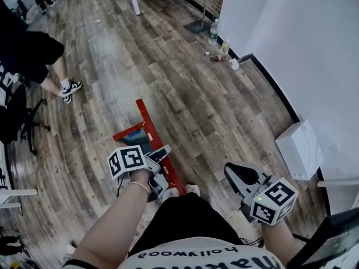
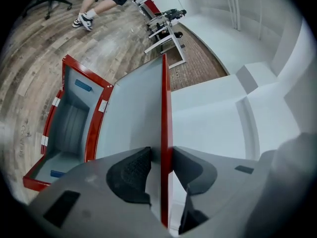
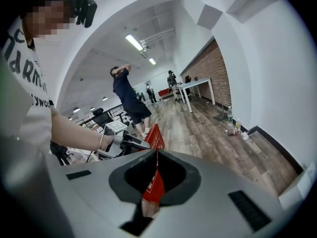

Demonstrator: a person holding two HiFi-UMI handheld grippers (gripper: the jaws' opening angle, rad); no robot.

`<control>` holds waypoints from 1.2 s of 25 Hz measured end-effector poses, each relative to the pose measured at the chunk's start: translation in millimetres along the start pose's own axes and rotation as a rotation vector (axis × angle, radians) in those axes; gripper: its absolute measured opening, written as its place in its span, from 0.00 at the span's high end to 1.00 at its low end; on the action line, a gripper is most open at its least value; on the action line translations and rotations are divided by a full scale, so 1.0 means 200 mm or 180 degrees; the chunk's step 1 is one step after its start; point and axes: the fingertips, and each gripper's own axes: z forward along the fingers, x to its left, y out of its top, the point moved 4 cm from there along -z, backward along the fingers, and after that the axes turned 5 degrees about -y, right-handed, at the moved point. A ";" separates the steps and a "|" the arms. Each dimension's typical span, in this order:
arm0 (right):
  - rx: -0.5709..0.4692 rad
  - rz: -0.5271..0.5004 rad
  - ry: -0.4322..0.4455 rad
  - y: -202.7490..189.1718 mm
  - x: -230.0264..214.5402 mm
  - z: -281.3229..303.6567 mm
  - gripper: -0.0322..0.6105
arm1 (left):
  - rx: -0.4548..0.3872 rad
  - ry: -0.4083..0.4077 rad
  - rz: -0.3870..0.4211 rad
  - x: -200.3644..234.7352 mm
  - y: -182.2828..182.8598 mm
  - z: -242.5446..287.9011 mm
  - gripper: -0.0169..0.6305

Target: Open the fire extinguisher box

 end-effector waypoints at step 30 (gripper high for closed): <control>0.0335 -0.0510 0.0388 0.32 -0.43 0.47 0.94 | -0.0103 0.0903 0.0224 -0.07 -0.07 0.42 0.76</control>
